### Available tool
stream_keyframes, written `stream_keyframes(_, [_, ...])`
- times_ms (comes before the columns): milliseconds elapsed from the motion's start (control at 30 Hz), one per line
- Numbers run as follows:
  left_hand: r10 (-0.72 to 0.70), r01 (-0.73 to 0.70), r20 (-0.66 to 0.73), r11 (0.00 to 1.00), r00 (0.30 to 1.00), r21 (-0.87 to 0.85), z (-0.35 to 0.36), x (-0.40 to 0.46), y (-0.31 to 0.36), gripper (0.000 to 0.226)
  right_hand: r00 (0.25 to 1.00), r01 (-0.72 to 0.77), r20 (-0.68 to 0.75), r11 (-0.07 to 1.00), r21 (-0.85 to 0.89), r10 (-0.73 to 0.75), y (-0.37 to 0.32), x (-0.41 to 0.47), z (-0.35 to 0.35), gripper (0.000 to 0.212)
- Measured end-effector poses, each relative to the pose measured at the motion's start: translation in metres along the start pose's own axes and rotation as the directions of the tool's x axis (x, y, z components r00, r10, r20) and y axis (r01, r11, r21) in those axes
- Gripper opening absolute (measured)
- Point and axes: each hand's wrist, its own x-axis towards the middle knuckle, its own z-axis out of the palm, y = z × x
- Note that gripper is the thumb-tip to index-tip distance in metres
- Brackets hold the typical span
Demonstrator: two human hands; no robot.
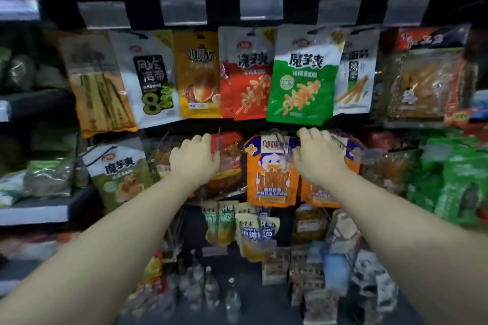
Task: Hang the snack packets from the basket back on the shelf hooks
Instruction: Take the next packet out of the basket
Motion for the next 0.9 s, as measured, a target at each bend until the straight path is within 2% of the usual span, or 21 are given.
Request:
stream_keyframes(167, [0.161,-0.167,0.167,0.986,0.973,0.022,0.035,-0.081,-0.051,0.043,0.989,-0.045,0.138,0.999,-0.010,0.046,-0.052,-0.075,0.037,0.045])
stream_keyframes(267, [0.192,-0.198,0.270,0.980,0.944,-0.006,0.062,-0.123,-0.073,0.041,0.970,-0.031,0.243,0.999,0.006,0.029,-0.079,-0.111,0.061,0.041])
stream_keyframes(467, [0.167,-0.112,0.481,0.984,0.860,-0.142,0.133,-0.201,-0.093,0.037,0.880,0.042,0.474,0.999,0.018,-0.046,-0.106,-0.182,0.142,0.045])
stream_keyframes(567, [0.138,-0.046,0.603,0.985,0.785,-0.167,0.192,-0.251,-0.106,0.029,0.830,0.043,0.555,0.999,0.032,-0.054,-0.107,-0.216,0.199,0.042])
stream_keyframes(667, [0.076,0.016,0.709,0.992,0.701,-0.122,0.258,-0.311,-0.118,0.026,0.760,0.064,0.648,0.998,0.015,-0.058,-0.105,-0.249,0.264,0.044])
stream_keyframes(767, [-0.010,0.074,0.753,0.996,0.658,-0.051,0.332,-0.374,-0.131,0.026,0.695,0.113,0.714,0.994,0.007,-0.084,-0.103,-0.288,0.342,0.046])
stream_keyframes(900, [-0.088,0.151,0.833,0.989,0.546,0.005,0.437,-0.458,-0.145,0.030,0.623,0.216,0.766,0.976,0.026,-0.158,-0.103,-0.341,0.458,0.049])
